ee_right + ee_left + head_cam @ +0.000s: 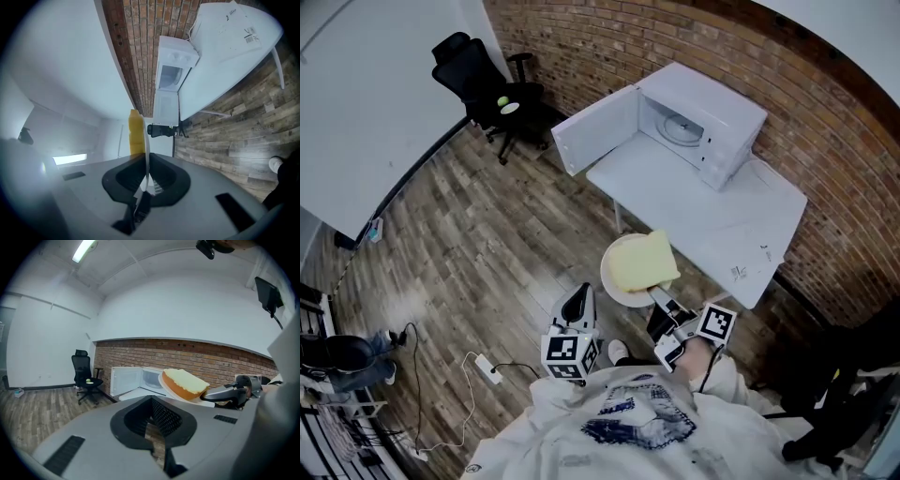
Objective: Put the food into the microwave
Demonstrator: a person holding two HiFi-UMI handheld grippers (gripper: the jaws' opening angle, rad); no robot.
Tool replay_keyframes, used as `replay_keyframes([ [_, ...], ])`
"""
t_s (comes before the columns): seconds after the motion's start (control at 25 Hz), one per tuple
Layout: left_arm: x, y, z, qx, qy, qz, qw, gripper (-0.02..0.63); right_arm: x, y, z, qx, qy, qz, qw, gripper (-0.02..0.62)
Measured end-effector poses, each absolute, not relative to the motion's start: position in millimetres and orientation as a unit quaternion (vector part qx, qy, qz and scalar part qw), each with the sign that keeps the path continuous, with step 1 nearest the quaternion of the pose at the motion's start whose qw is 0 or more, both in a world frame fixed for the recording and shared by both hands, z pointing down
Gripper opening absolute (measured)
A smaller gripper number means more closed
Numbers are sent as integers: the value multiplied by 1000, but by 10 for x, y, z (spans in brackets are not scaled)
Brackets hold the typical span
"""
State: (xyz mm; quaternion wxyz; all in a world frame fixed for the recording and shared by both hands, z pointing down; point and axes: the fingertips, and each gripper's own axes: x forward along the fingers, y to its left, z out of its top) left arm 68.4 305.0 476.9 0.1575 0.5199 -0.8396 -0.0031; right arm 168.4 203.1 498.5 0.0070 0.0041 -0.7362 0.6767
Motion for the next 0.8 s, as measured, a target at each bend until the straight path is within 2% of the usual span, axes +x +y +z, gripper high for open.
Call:
replay_keyframes([
  [0.8, -359, 2845, 4855, 539, -828, -12, 156, 8, 675, 1857, 5020, 16, -740, 673, 1, 27],
])
